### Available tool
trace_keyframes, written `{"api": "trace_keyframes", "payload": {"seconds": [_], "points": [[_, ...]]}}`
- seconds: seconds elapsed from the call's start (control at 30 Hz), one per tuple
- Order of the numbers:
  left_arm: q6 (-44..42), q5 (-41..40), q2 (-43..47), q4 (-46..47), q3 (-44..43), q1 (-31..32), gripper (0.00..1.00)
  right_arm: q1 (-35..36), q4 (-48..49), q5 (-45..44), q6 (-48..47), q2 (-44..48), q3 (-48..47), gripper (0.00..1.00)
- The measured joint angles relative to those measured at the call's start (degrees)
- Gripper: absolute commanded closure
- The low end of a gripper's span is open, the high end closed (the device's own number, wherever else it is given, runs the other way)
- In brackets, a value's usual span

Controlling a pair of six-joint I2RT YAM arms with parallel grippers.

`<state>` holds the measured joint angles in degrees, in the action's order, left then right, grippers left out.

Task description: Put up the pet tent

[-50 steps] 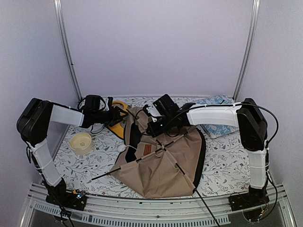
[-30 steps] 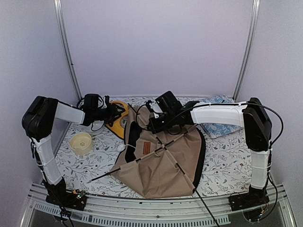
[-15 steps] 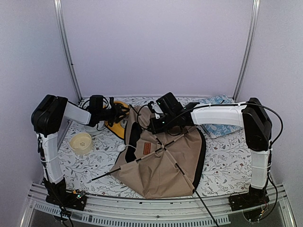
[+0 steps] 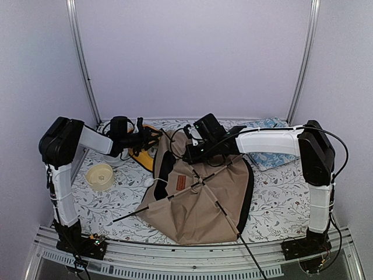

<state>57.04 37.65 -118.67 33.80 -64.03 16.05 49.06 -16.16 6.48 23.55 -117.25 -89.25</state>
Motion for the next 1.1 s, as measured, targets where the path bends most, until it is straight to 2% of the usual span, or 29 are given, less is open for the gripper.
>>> {"api": "trace_keyframes", "payload": {"seconds": [0.1, 0.2, 0.4, 0.53, 0.8, 1.1], "points": [[-0.3, 1.0, -0.2, -0.2, -0.7, 0.5, 0.52, 0.0, 0.0, 0.1, 0.2, 0.0, 0.0, 1.0], [-1.1, 1.3, -1.0, -0.5, -2.2, 1.2, 0.58, 0.0, 0.1, 0.1, 0.5, 0.0, 0.0, 1.0], [-1.8, 1.4, -3.3, -1.4, -4.7, 1.7, 0.87, -0.1, 0.2, 0.1, 0.8, 0.0, 0.0, 1.0], [-3.7, 0.8, -3.8, -2.9, -5.5, 1.8, 1.0, -0.3, 0.2, 0.2, 0.9, 0.0, 0.1, 1.0], [-11.2, -3.2, -3.6, -8.0, -7.8, 3.3, 1.0, -0.4, 0.3, 1.0, 0.9, 0.0, 0.6, 1.0], [-15.4, -7.3, -1.9, -10.0, -7.5, 3.8, 1.0, -0.6, 0.9, 1.2, 1.2, 0.1, 1.8, 1.0]]}}
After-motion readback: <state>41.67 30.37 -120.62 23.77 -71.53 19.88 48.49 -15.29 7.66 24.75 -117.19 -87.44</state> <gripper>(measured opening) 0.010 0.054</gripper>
